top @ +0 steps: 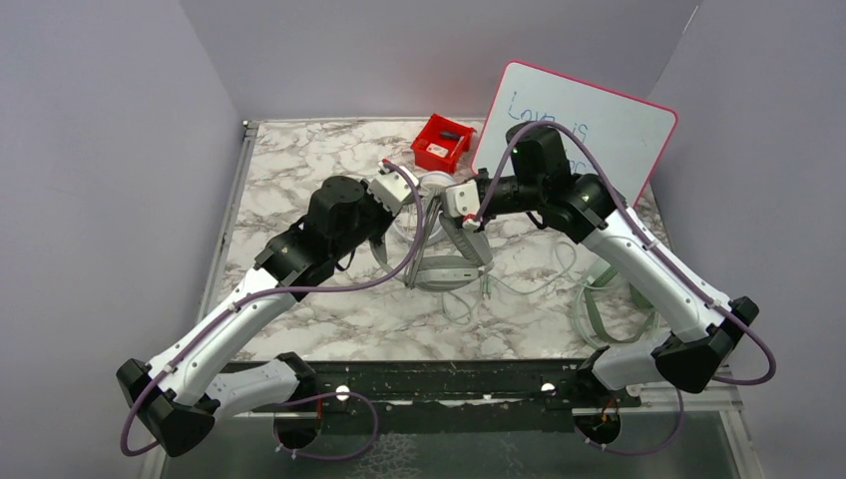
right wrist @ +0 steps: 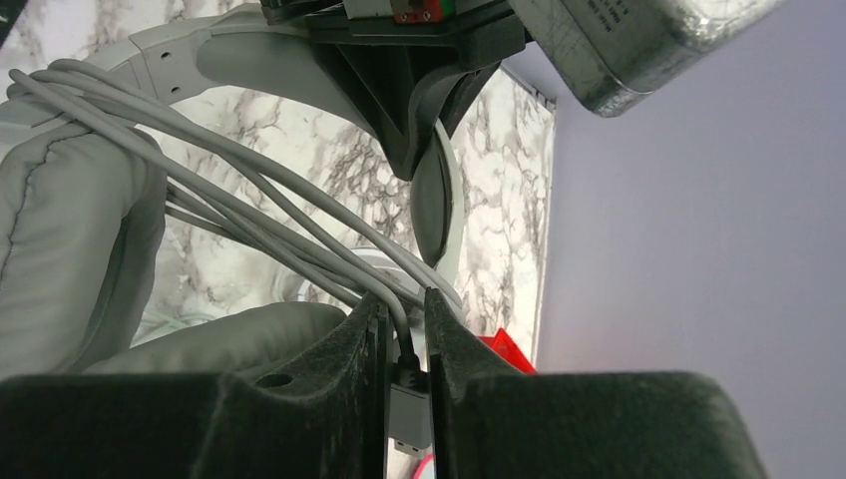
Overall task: Wrap the headphones
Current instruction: Wrap the headphones cable around the headphones.
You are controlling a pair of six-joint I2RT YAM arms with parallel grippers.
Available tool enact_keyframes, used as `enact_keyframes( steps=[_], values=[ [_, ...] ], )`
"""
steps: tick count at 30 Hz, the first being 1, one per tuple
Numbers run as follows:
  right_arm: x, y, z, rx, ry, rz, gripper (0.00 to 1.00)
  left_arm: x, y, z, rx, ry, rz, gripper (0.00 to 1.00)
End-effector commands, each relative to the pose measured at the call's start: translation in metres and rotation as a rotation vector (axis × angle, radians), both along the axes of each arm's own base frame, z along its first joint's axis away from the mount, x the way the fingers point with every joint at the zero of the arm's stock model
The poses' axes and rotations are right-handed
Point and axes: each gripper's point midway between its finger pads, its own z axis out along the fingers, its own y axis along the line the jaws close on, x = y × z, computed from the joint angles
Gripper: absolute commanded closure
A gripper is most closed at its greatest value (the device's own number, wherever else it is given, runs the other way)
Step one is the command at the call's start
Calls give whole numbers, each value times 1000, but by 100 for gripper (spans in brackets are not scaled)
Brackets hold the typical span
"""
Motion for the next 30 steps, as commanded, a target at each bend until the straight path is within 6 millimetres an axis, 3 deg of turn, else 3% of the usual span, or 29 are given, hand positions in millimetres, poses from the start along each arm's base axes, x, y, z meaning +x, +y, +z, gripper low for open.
enact_keyframes(
  steps=[1,6,18,24,30],
  values=[
    [38,-30,53,89,-165,-184,77,-39,-16,-24,57,119,-194,100],
    [38,-36,41,26,-145,-200,71,-43,-18,-23,40,140,-202,100],
    [28,-44,37,5,-114,-203,60,-50,-20,-27,13,215,-200,100],
    [40,-50,14,-28,-60,-287,58,-53,-20,-16,-16,217,-200,100],
    [67,-57,53,225,105,-501,56,-42,-7,-23,-13,271,-110,100]
  ],
)
